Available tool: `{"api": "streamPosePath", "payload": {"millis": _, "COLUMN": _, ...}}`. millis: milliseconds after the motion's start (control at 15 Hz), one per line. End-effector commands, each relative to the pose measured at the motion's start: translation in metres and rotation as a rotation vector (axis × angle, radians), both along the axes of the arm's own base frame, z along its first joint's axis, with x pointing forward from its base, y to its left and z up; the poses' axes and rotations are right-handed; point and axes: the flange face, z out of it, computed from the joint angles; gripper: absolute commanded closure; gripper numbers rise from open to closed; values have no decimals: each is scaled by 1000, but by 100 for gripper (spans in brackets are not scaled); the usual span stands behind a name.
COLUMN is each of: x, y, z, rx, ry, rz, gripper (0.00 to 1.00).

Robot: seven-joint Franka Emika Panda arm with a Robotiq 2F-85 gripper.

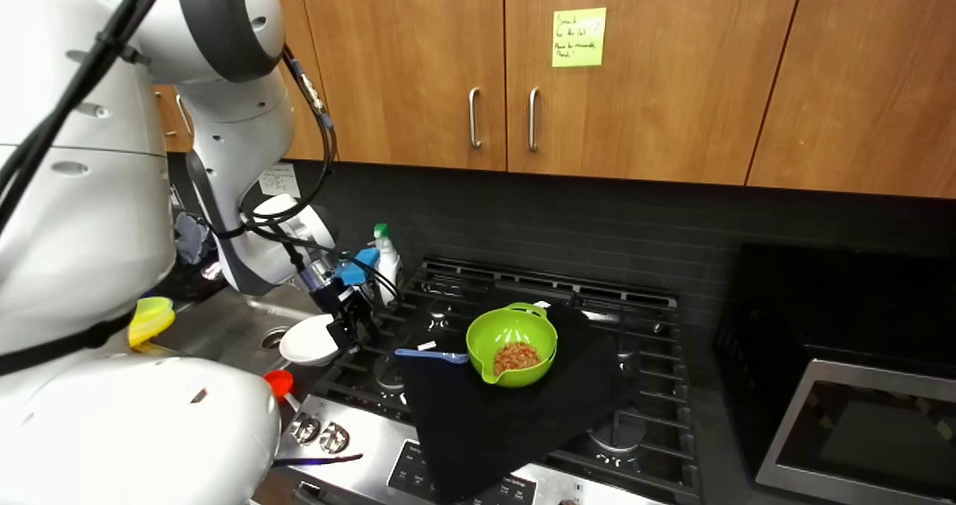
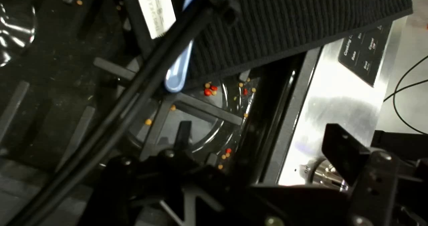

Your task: Use the blue fork to stir the contents in the light green bowl.

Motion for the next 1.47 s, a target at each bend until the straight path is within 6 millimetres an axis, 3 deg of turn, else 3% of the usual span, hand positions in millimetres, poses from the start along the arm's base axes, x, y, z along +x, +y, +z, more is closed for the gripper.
{"api": "streamPosePath", "payload": {"millis": 0, "x": 19, "y": 3, "z": -13, "rx": -80, "ry": -66, "rz": -6, "gripper": 0}}
{"api": "streamPosePath", "payload": {"millis": 600, "x": 36, "y": -8, "z": -31, "rx": -217, "ry": -61, "rz": -129, "gripper": 0}}
{"api": "streamPosePath", "payload": {"millis": 1400, "x": 42, "y": -2, "z": -49, "rx": -186, "ry": -66, "rz": -95, "gripper": 0}}
